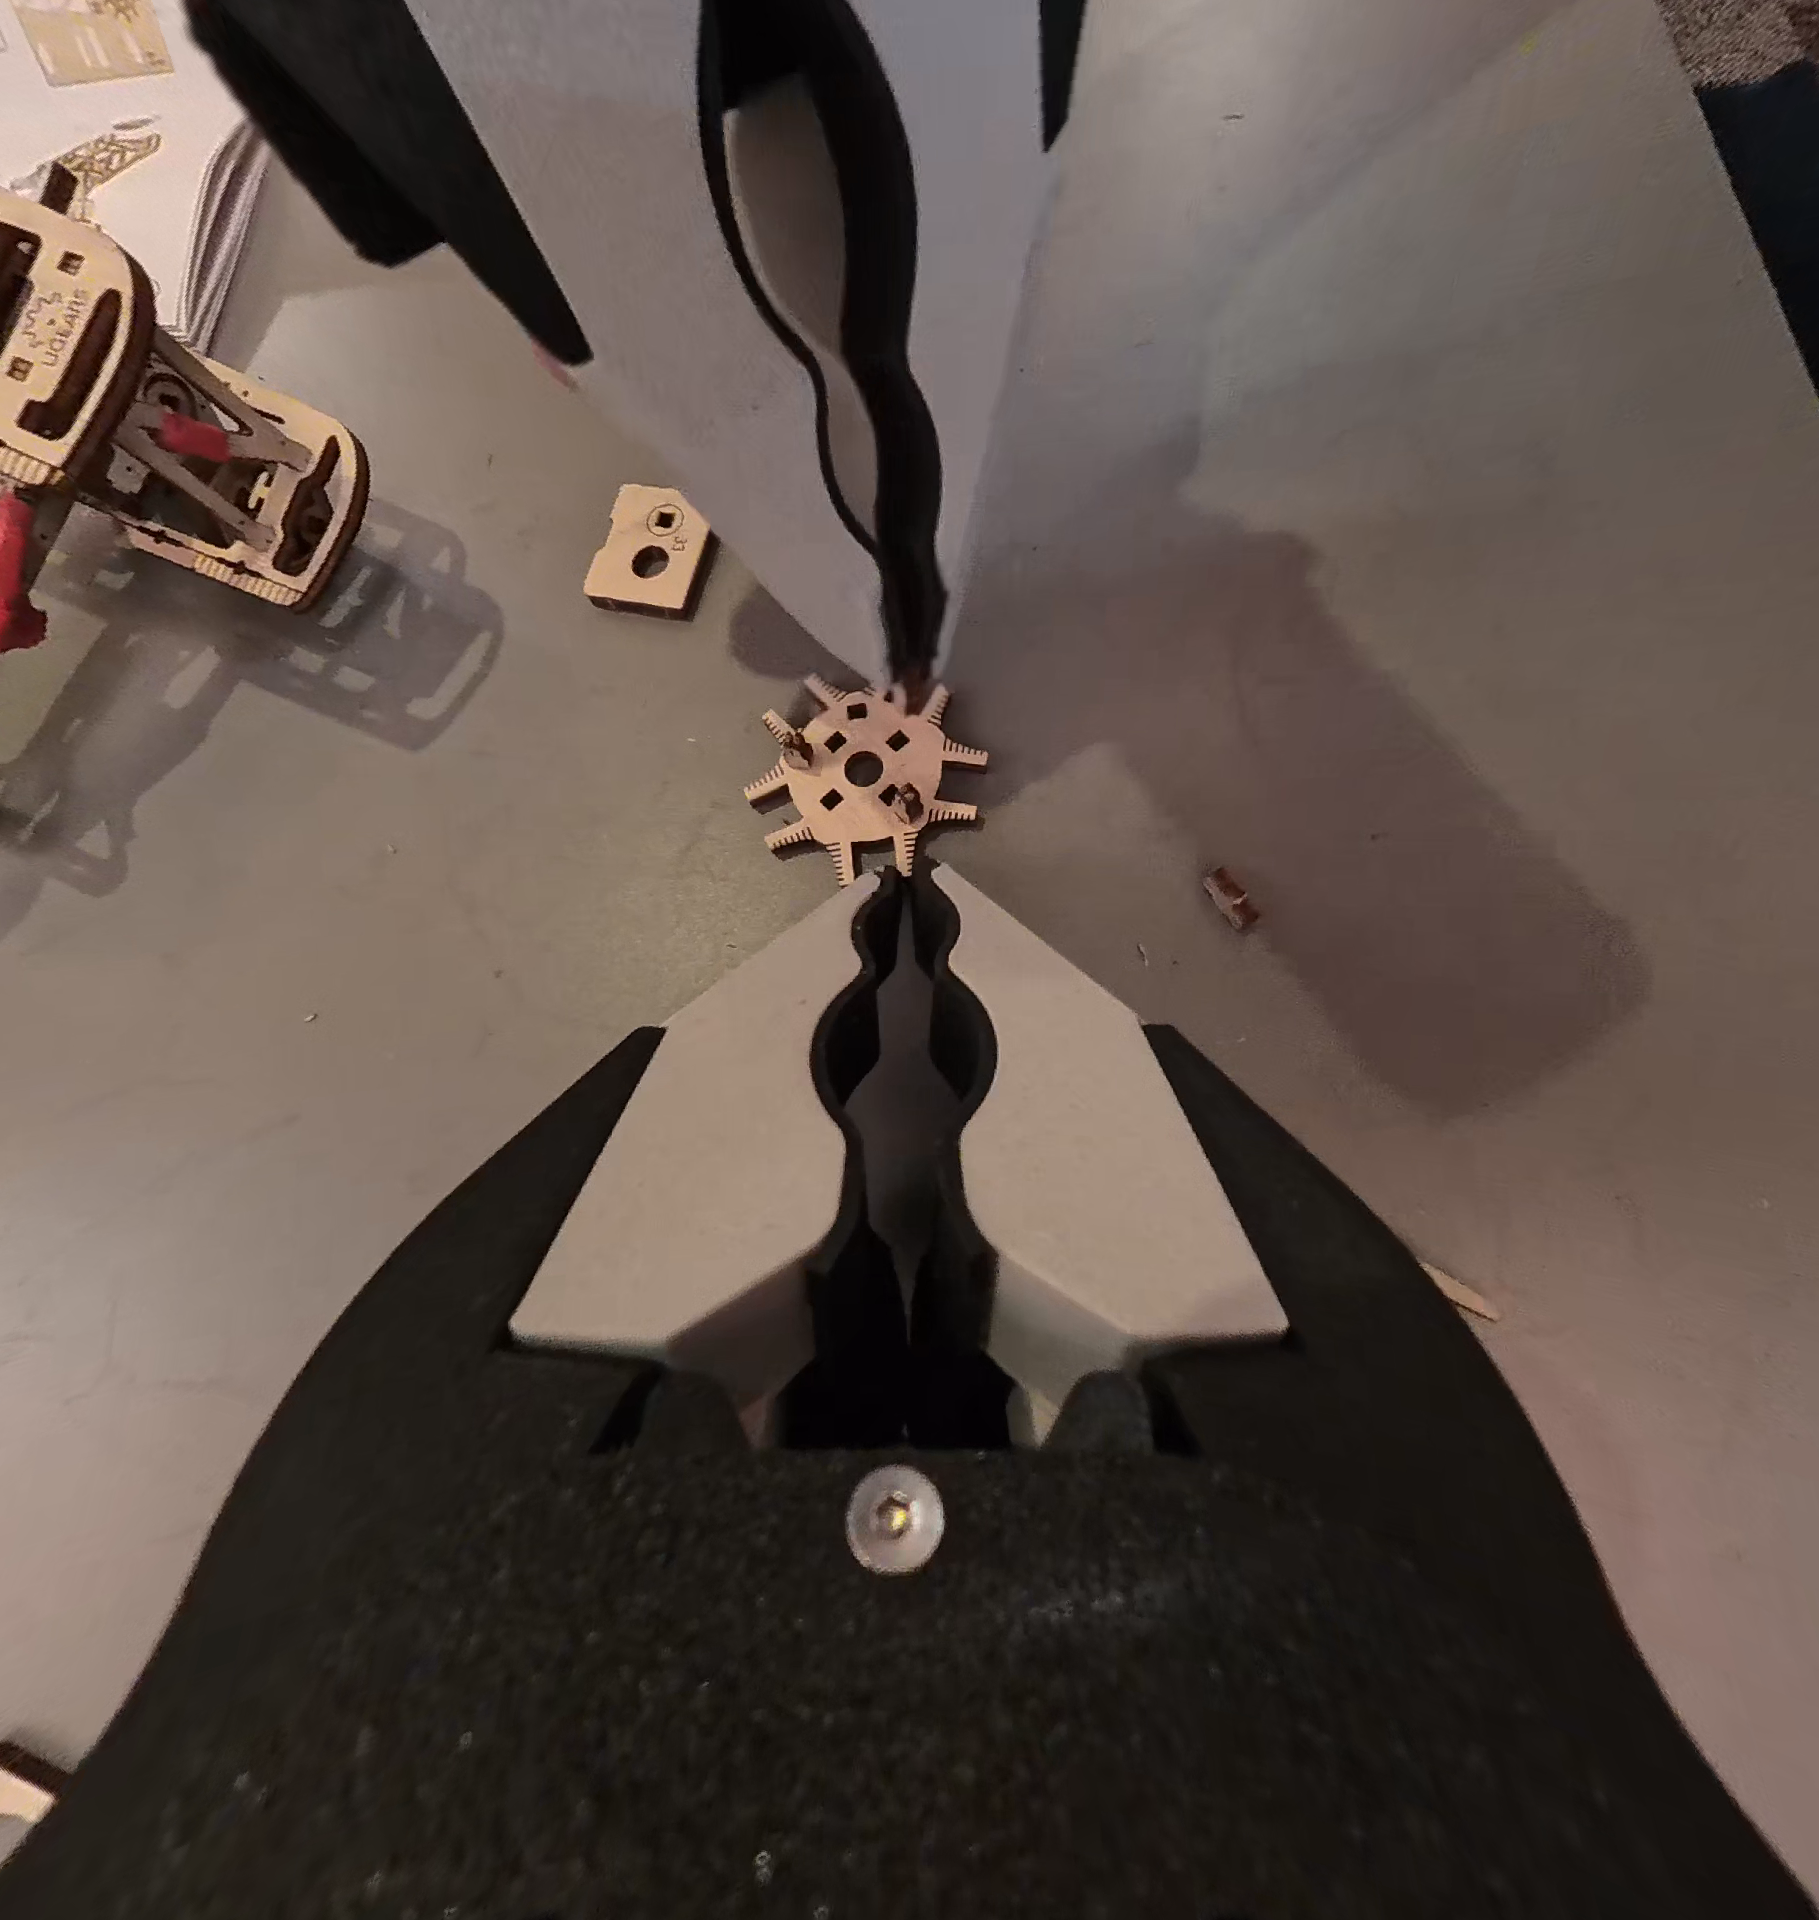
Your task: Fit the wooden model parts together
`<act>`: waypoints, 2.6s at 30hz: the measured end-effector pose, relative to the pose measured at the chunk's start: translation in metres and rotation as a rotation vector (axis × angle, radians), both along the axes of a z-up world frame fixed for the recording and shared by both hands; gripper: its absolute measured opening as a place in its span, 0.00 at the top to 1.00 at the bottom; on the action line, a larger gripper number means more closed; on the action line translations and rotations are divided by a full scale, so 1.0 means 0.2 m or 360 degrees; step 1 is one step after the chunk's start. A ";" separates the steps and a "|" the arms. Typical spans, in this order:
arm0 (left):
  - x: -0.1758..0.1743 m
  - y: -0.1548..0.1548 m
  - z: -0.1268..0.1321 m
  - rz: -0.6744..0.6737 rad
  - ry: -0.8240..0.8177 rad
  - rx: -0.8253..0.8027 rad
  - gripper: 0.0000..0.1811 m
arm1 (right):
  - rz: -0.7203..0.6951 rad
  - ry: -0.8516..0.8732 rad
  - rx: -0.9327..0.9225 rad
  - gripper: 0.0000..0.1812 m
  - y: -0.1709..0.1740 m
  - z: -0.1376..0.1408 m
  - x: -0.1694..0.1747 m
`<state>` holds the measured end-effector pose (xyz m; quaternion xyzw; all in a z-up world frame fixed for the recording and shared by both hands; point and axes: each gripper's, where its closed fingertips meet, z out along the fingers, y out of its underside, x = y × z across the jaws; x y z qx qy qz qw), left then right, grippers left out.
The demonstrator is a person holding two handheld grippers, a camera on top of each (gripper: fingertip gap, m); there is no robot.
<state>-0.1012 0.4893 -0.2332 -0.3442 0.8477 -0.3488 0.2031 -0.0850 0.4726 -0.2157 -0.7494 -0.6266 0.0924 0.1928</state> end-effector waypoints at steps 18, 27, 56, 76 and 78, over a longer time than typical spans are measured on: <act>0.00 0.00 0.00 -0.0004 -0.0008 0.0010 1.00 | 0.0289 -0.0146 -0.0127 0.99 0.01 -0.06 0.02; 0.00 0.00 0.00 -0.0004 -0.0009 0.0010 1.00 | 0.0394 -0.0252 -0.0215 0.99 0.01 -0.06 0.02; 0.03 0.10 0.01 0.0110 -0.0118 0.0104 0.94 | 0.0252 -0.0324 -0.0318 0.99 0.02 -0.06 0.02; 0.05 0.37 0.32 0.0427 -0.0293 -0.0673 1.00 | 0.0120 -0.0475 -0.0385 0.99 0.03 -0.07 0.00; 0.07 0.41 0.33 0.0491 -0.0335 -0.0668 1.00 | 0.0108 -0.0505 -0.0420 0.99 0.03 -0.07 0.00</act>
